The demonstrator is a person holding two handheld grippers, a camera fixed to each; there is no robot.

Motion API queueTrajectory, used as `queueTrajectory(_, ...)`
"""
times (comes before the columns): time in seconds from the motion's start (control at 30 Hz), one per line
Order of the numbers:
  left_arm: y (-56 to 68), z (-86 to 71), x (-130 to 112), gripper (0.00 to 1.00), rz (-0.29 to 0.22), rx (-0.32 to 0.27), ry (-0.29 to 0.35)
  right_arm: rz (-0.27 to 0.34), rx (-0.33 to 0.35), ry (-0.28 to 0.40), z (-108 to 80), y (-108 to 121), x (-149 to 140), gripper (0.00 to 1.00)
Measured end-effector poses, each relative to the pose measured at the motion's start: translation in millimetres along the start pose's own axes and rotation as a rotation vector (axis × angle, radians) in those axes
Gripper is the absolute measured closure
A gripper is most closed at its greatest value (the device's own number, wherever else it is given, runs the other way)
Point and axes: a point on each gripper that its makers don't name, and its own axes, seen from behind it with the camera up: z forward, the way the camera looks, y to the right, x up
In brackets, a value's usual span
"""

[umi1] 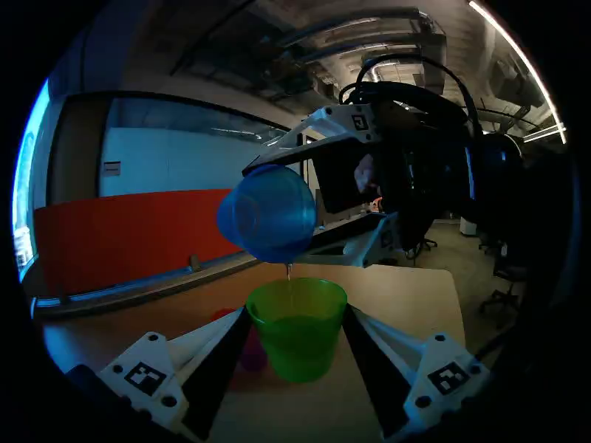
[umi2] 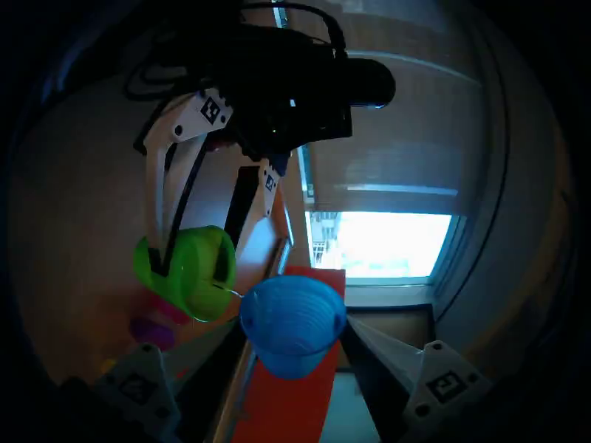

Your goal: Pour water

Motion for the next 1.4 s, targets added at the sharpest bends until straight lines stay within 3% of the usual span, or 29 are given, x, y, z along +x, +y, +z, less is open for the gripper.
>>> queueTrajectory(1.4, -1.6, 1.1, 4.0, 0.13, 0.000, 0.002, 0.006, -0.077, 0.002, -0.020, 6.5, -0.4, -14.9, 0.10)
